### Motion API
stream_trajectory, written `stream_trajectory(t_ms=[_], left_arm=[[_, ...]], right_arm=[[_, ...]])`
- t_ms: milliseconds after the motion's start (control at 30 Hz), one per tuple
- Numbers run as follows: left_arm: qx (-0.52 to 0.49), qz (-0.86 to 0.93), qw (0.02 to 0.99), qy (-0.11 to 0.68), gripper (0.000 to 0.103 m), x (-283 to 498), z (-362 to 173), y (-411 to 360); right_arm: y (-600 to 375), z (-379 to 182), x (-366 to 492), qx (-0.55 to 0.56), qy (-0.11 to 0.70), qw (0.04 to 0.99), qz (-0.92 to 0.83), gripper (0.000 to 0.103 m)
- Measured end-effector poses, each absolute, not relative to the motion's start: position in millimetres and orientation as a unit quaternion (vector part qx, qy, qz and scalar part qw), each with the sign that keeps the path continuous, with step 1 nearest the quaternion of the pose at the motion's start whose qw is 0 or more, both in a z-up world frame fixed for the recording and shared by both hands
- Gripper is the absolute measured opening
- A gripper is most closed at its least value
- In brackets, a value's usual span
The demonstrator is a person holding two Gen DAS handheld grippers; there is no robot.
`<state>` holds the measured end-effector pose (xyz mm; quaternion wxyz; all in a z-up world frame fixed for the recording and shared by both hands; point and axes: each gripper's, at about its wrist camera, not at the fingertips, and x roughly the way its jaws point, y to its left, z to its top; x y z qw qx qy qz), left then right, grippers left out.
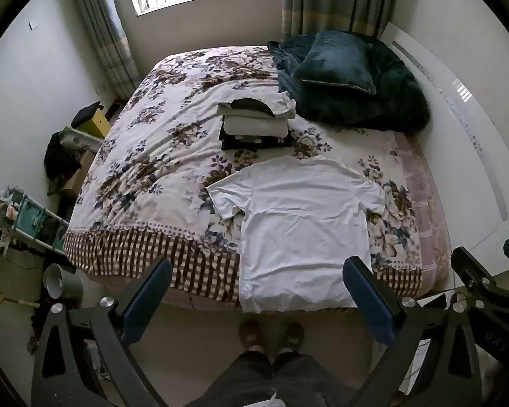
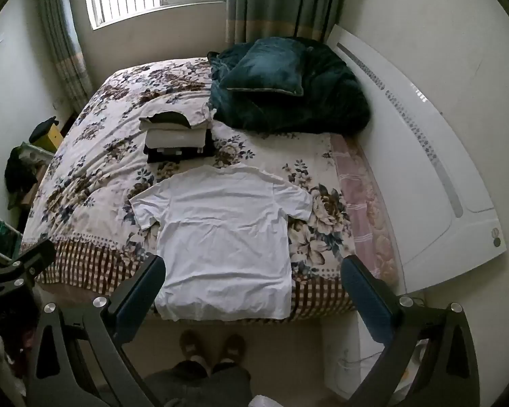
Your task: Fold small clothes
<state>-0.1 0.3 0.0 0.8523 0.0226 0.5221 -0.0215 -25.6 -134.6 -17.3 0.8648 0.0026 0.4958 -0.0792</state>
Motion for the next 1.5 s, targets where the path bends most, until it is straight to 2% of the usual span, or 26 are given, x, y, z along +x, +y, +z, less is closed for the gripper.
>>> stream_trajectory(t_ms=[1500], left_arm=[[0.029, -0.018, 0.853, 0.520, 0.103, -0.4, 6.0, 5.6]], right_arm=[[-132.2, -8.9, -31.0, 0.006, 0.493, 0.866, -0.078, 0.103]])
